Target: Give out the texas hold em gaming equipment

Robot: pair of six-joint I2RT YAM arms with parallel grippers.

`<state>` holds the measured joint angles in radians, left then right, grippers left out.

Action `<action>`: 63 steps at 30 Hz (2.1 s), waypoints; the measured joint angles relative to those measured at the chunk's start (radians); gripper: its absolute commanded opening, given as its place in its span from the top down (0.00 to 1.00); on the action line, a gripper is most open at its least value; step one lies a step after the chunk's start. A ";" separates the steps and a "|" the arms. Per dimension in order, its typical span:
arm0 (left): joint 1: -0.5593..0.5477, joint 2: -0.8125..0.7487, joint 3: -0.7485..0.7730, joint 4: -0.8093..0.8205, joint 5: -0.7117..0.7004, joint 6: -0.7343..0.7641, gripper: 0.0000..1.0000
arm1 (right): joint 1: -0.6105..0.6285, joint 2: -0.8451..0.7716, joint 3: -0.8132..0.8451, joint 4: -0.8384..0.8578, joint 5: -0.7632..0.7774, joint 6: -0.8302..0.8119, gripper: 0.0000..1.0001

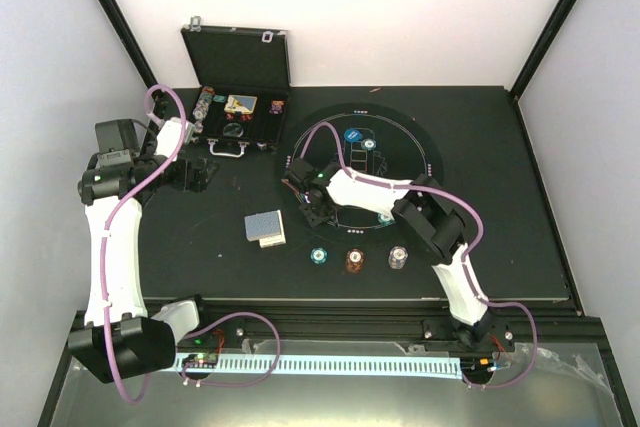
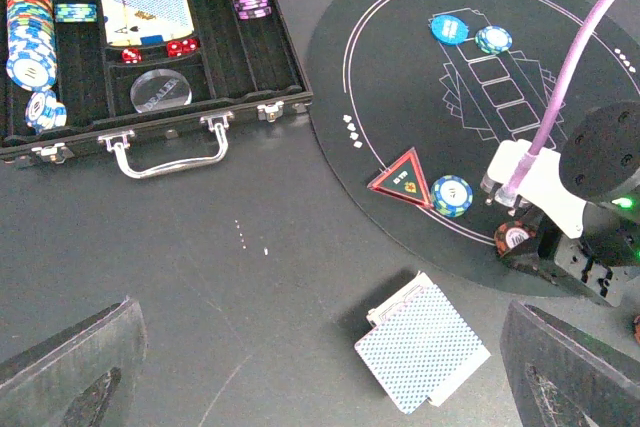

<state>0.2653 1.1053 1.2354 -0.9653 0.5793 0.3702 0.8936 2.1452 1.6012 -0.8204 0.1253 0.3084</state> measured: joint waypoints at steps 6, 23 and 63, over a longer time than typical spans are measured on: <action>0.000 0.000 0.000 0.000 0.000 0.000 0.01 | -0.018 0.008 0.006 0.016 -0.019 0.000 0.85; 0.000 0.001 0.000 0.000 0.000 0.000 0.01 | -0.026 0.004 0.026 0.005 -0.018 -0.003 0.22; 0.000 0.003 0.000 0.001 0.008 0.000 0.01 | 0.111 -0.538 -0.580 0.031 -0.055 0.117 0.30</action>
<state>0.2653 1.1084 1.2358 -0.9642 0.5877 0.3706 1.0050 1.6073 1.0214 -0.7891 0.0708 0.4259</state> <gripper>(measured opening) 0.988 0.733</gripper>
